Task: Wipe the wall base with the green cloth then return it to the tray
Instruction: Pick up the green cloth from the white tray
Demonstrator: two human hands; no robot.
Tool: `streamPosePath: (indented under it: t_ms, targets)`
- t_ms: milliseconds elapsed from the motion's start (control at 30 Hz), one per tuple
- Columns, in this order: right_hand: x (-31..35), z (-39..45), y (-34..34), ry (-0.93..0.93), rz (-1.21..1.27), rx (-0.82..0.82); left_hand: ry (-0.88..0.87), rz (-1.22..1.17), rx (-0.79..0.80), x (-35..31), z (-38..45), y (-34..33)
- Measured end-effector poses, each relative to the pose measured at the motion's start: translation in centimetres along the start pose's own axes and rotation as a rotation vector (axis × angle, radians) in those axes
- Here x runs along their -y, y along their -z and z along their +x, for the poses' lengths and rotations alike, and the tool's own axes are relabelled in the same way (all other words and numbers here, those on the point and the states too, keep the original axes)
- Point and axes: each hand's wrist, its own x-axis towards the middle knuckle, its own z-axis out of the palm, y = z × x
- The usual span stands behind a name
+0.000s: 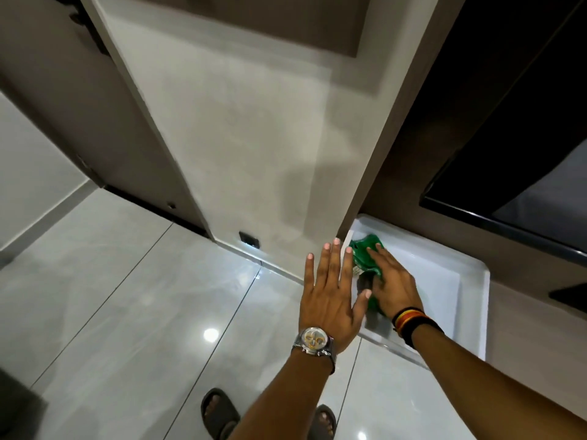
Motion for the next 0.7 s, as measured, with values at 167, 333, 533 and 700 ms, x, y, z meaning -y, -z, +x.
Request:
streamPosePath:
  t_ms: [167,333,533,700]
  targets:
    - [4.0,-2.4,4.3,0.046,0.276,-0.28,0.026,0.01,-0.111,4.4,-0.3,4.2]
    - [11.5,-2.8,5.9,0.22,0.475,-0.265,0.075,0.087,-0.083,11.2,-1.4,6.5]
    - [21.0,2.3,-0.2,0.217,0.442,-0.011,0.201,0.048,0.006,18.6,-3.5,6.5]
    - [24.2,5.1,-10.2,0.077,0.268,0.183,0.256,0.028,0.092,24.7,-5.9,4.7]
